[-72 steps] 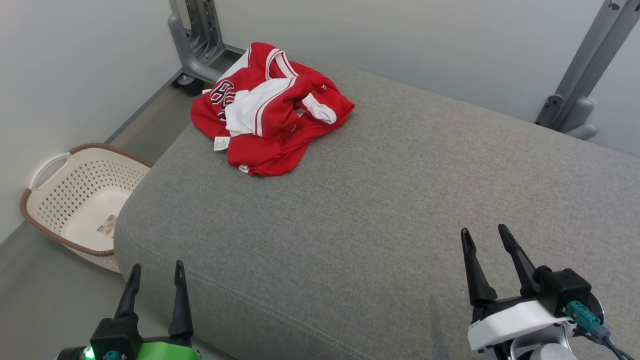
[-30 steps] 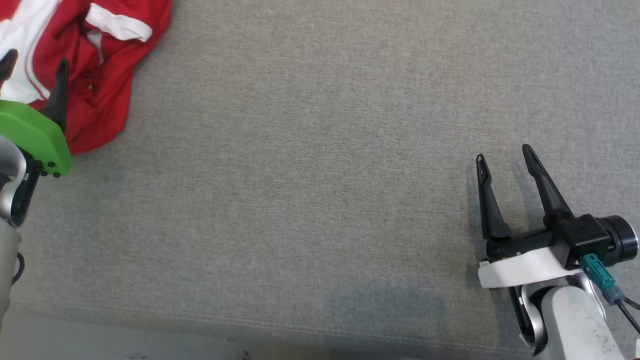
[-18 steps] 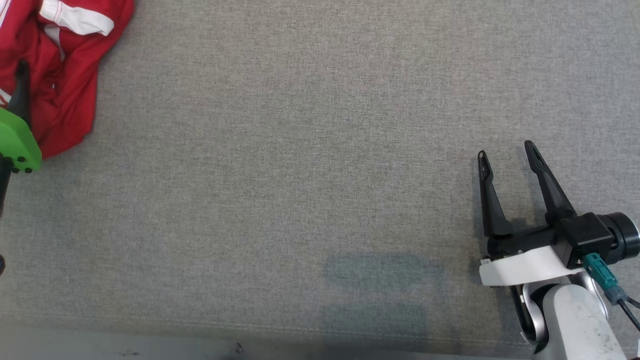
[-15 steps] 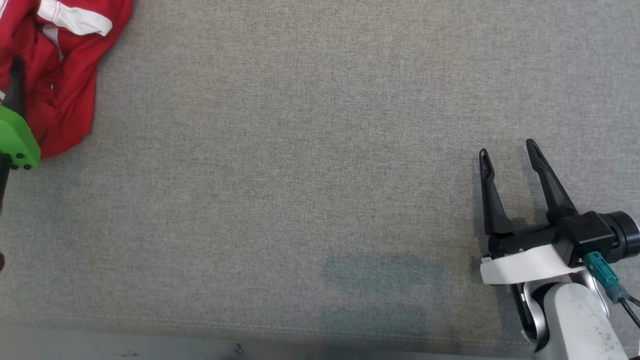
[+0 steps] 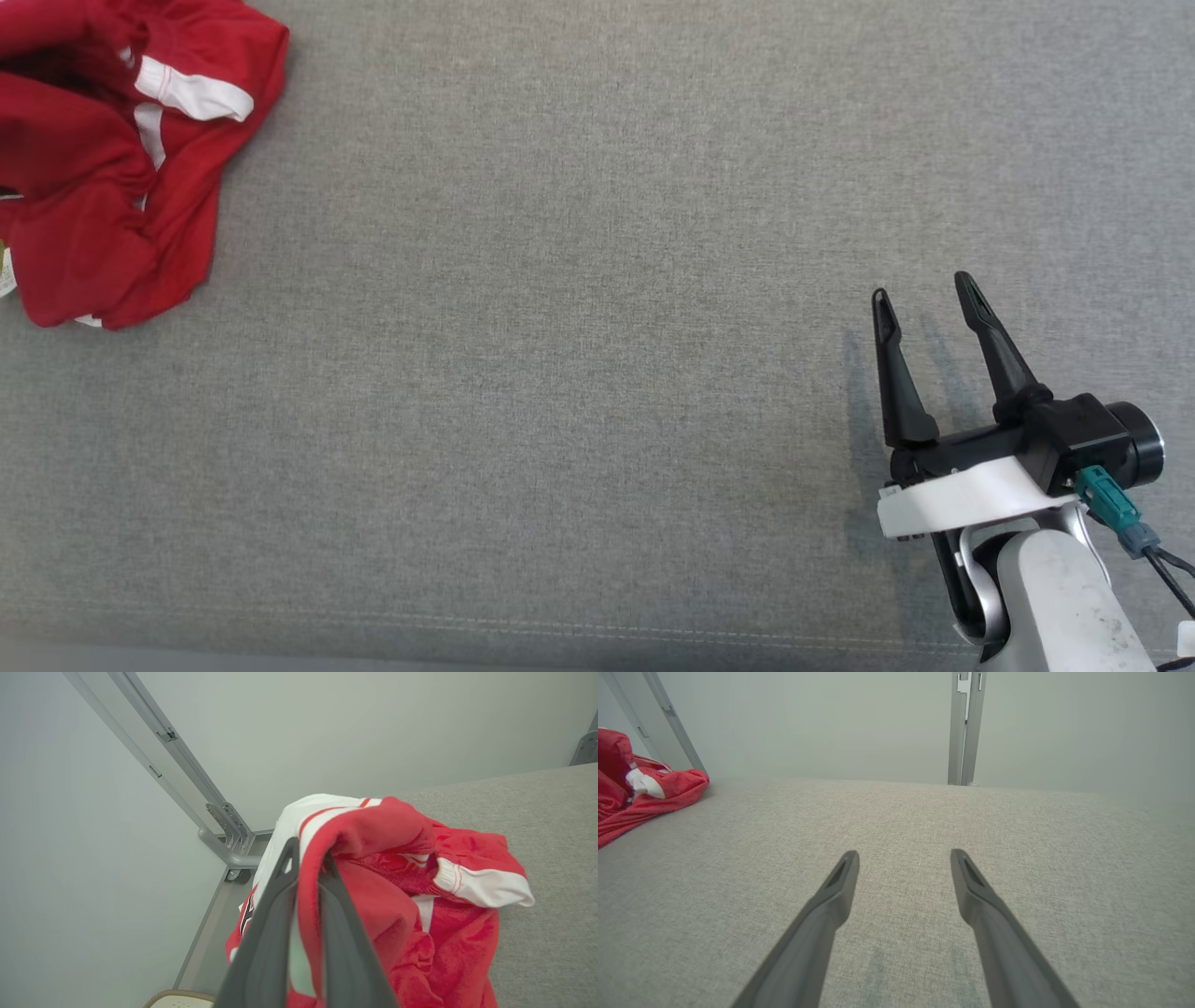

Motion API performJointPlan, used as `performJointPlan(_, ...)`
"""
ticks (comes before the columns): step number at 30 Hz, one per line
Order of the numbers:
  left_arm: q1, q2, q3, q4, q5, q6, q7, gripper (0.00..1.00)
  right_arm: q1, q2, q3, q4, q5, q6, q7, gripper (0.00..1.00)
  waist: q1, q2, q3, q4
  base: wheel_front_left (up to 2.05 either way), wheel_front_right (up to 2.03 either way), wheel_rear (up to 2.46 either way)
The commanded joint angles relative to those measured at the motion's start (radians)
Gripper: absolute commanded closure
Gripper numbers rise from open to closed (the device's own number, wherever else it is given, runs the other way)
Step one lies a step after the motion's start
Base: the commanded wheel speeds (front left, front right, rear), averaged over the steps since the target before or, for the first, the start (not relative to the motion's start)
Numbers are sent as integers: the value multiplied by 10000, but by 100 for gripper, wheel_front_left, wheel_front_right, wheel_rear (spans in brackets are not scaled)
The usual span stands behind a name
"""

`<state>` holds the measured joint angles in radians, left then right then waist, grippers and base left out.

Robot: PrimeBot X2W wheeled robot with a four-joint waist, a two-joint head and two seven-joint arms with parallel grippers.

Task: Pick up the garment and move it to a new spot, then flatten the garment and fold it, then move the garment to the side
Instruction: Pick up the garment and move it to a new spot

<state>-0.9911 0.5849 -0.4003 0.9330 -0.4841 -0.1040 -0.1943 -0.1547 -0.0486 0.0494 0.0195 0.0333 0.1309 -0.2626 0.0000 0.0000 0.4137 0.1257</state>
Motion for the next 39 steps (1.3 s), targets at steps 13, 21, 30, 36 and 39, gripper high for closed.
performJointPlan(13, -742, 242, -873, -1935, 608, -113, 296, 100, 346, -30, 119, 428, 996, -3, -26, 0, 0, 0, -2384, -1297, 0, 0, 0)
performJointPlan(21, -460, 148, -1292, -3568, 602, -174, 300, 100, 536, -30, 43, 476, 1218, -3, -26, 0, 0, 0, -2728, -2387, 0, 0, 0)
performJointPlan(30, 109, -836, -1875, -4627, 411, -187, -159, 100, 548, -30, -39, 453, 1378, -3, -26, 0, 0, 0, -2454, -3295, 0, 0, 0)
performJointPlan(36, 569, -1966, -2283, -4565, 221, -194, -480, 100, 425, -25, 62, 428, 1474, -3, -26, 0, 0, 0, -2246, -3550, 0, 0, 0)
performJointPlan(39, 893, -2720, -2447, -4307, 93, -185, -634, 100, 329, -29, 84, 400, 1533, -3, -26, 0, 0, 0, -2105, -3655, 0, 0, 0)
